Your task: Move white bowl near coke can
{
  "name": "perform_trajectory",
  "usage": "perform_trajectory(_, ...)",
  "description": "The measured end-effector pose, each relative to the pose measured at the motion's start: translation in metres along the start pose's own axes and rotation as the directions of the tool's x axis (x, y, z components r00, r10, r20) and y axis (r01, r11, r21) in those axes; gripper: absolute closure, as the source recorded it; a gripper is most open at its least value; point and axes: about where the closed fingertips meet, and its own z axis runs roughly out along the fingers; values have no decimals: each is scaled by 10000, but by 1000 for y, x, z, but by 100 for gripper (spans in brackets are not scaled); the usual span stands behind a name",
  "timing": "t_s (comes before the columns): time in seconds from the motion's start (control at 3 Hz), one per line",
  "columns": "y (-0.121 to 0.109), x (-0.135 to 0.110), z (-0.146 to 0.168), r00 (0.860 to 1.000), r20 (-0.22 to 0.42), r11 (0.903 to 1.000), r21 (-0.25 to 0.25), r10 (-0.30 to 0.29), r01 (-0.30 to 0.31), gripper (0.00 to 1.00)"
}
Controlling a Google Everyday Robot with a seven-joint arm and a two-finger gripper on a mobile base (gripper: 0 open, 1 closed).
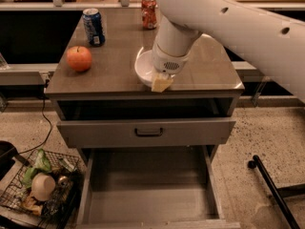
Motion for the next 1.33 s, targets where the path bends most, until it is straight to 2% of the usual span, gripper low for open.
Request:
perform_trajectory(0.33, -21, 23, -19, 9979, -596, 9988, 435, 248, -222, 100)
perform_trajectory(0.67, -51, 48, -48, 9937, -969, 9929, 1100, 567, -460, 100)
perform_trajectory(1.0, -86, 67, -63, 9890, -1277, 9871, 1504, 751, -555, 100)
perform_trajectory(1.33, -124, 89, -67, 9843, -1275, 9752, 1995, 1224, -955, 100)
